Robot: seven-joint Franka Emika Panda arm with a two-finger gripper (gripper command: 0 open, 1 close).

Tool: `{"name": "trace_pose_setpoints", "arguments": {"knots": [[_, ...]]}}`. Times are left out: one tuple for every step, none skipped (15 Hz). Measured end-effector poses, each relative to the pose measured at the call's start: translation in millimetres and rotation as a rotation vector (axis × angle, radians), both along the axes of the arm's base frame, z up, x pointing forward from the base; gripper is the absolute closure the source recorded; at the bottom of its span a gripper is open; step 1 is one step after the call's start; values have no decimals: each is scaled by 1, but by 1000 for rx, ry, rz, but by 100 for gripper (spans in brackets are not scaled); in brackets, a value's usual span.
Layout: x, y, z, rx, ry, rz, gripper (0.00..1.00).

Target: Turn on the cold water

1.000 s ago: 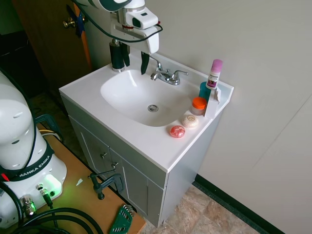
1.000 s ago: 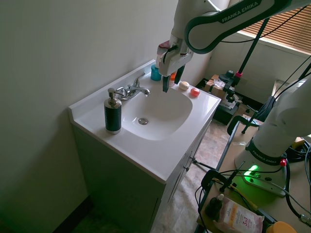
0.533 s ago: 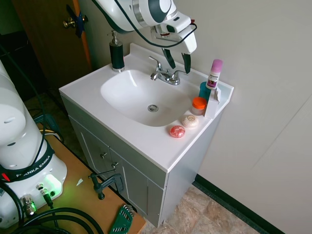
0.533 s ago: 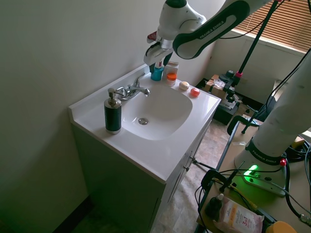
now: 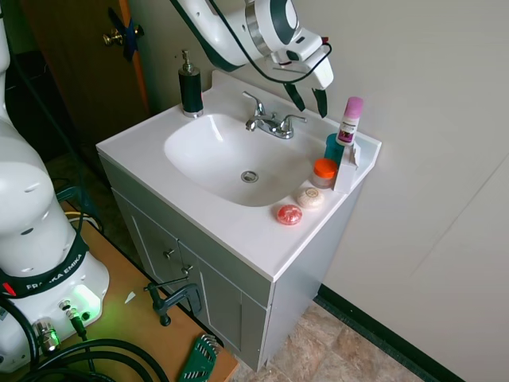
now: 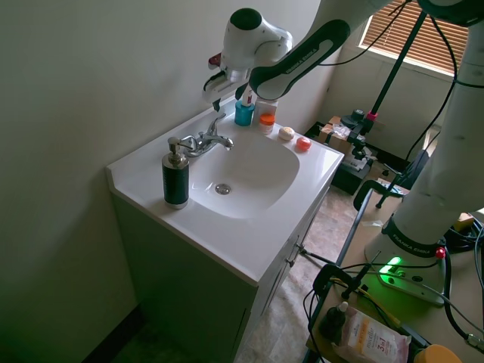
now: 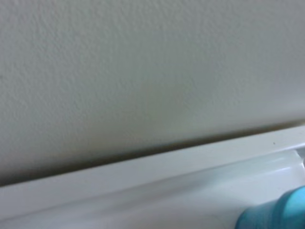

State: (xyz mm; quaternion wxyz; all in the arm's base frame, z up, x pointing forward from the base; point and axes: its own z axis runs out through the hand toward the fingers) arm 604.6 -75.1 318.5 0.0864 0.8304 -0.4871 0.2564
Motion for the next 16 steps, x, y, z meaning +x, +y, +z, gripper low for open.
{"name": "trace_pose_setpoints", "arguments": {"knots": [[3, 0, -7, -2, 8, 0, 0], [4, -2, -15, -3, 16, -1, 0], [4, -4, -21, -4, 23, -3, 0], [3, -7, -25, -5, 30, -7, 0], [2, -8, -27, 1, 33, -16, 0], [1, -8, -28, 11, 34, -26, 0], [-3, -7, -29, 20, 39, -31, 0], [-11, -5, -28, 32, 42, -36, 0], [-23, -4, -27, 47, 52, -41, 0], [-38, -1, -26, 63, 68, -40, 0], [-54, 3, -25, 81, 85, -36, 0], [-71, 8, -25, 101, 103, -31, 0], [-85, 13, -24, 124, 116, -30, 0], [-96, 17, -22, 147, 125, -27, 0], [-105, 20, -18, 178, 137, -21, 0], [-114, 23, -15, 217, 159, -5, 0]]}}
